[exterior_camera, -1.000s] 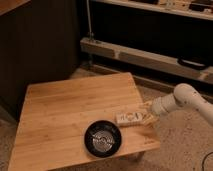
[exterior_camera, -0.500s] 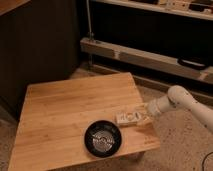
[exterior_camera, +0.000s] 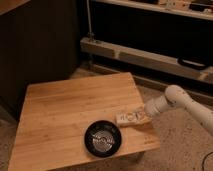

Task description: Place the bottle in the ceramic bowl

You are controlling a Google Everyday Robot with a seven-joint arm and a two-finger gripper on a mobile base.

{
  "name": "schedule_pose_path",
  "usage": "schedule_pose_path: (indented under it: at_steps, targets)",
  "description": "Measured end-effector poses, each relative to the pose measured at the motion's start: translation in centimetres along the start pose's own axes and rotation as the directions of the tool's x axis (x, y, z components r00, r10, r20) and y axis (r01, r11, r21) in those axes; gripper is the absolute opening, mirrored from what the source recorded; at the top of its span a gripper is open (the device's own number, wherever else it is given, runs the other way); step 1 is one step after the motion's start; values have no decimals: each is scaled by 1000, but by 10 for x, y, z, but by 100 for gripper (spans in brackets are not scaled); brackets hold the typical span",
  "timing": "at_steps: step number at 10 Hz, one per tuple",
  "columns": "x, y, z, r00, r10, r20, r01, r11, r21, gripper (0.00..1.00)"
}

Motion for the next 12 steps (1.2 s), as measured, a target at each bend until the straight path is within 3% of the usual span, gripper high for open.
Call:
schedule_pose_path:
  at_steps: [2,3,7,8,12]
  targets:
    - [1,4,-1,1000,3,6,-3,1000,-22,7]
    - [0,6,0,1000,3,8,-3,999,-32,1]
    - [-9,7,0,1000,16,-1,-16,999,-44,0]
    - [-13,4,-9,1000,25,-15,-25,999,-24,0]
    - [-52,-6,-84,996,56,-69,-50,995,91,0]
